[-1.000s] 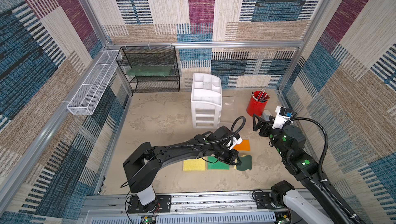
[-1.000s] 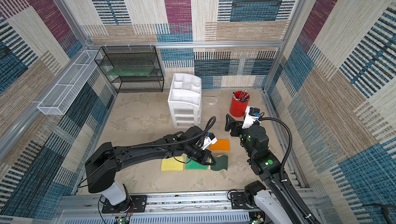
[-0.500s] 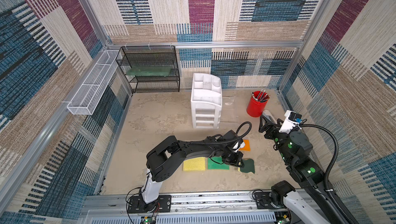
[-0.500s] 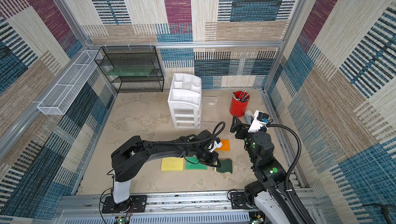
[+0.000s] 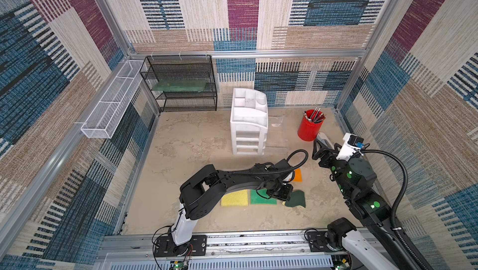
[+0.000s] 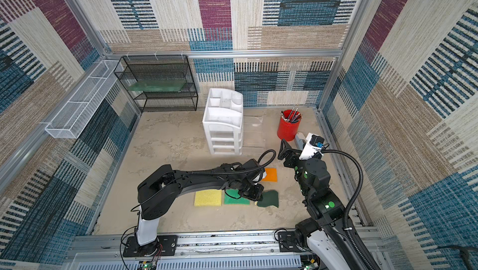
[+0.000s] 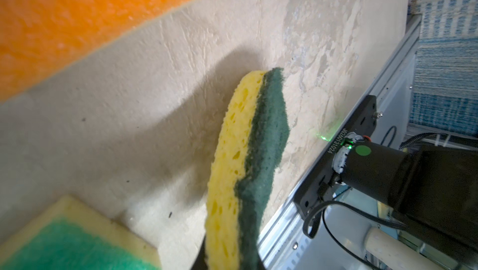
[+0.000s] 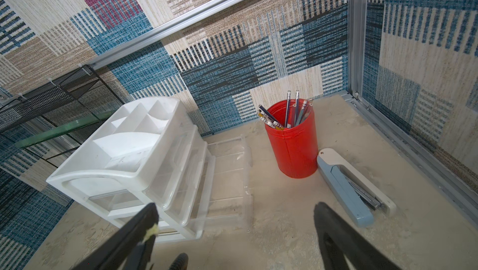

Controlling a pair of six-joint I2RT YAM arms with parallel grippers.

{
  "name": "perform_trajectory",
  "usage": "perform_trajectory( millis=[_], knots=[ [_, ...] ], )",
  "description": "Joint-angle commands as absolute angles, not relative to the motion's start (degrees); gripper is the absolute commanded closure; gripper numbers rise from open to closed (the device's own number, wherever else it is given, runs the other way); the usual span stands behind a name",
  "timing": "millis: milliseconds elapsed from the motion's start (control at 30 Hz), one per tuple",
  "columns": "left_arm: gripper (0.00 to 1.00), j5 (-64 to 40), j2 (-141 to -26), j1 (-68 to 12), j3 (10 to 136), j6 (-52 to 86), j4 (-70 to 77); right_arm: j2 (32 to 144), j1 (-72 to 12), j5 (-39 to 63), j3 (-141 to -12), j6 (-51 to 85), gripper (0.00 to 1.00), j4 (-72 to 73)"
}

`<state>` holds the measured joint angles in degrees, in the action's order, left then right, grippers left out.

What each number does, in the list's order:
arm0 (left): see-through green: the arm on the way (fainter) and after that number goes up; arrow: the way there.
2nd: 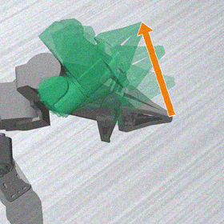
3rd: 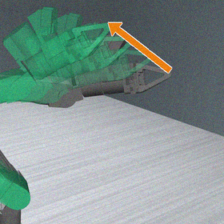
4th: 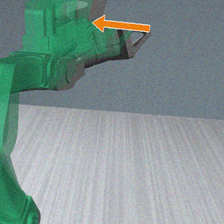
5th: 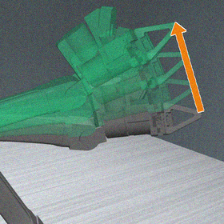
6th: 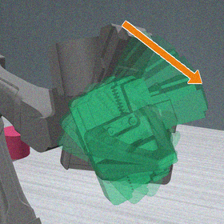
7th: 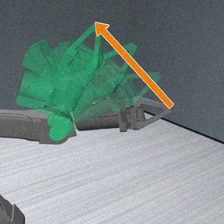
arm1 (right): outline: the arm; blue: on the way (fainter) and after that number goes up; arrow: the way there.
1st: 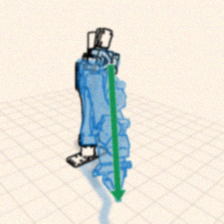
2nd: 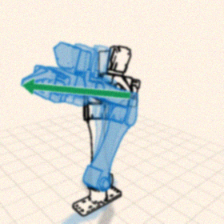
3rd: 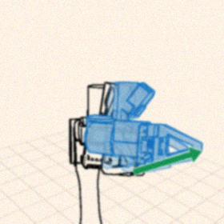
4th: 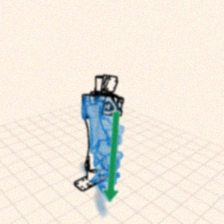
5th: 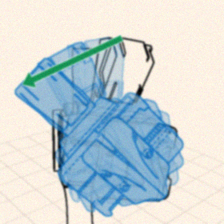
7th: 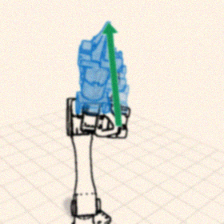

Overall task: Take the sponge out of the drawer
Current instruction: Place the sponge at the center of the board.

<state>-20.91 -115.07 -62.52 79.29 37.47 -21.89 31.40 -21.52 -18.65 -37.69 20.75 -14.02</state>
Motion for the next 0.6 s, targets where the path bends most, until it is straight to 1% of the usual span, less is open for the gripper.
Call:
perform_trajectory(
  millis=[0,67,167,367,533,567],
  knots=[
    [0.97,-14.9,-115.7,-62.7,79.9,36.6,-26.6,31.2,-21.5,-20.4,-37.5,21.3,0.05,-13.2],
    [0.95,-14.8,-115.9,-62.8,80.3,36.5,-26.8,30.9,-21.5,-20.8,-37.4,21.4,0.05,-13.3],
    [0.94,-15.0,-116.8,-62.9,81.2,36.4,-27.3,30.4,-21.6,-21.1,-37.2,21.5,0.05,-13.1],
    [0.87,-13.7,-117.1,-63.2,81.8,36.6,-28.4,30.5,-21.5,-21.3,-37.1,21.6,0.05,-13.3],
    [0.85,-12.9,-117.2,-63.4,82.1,36.9,-28.8,30.5,-21.5,-21.3,-37.0,21.6,0.05,-13.1],
    [0.83,-12.8,-117.2,-63.5,82.2,37.1,-28.9,30.4,-21.5,-21.3,-37.0,21.6,0.05,-13.1]
  ],
)
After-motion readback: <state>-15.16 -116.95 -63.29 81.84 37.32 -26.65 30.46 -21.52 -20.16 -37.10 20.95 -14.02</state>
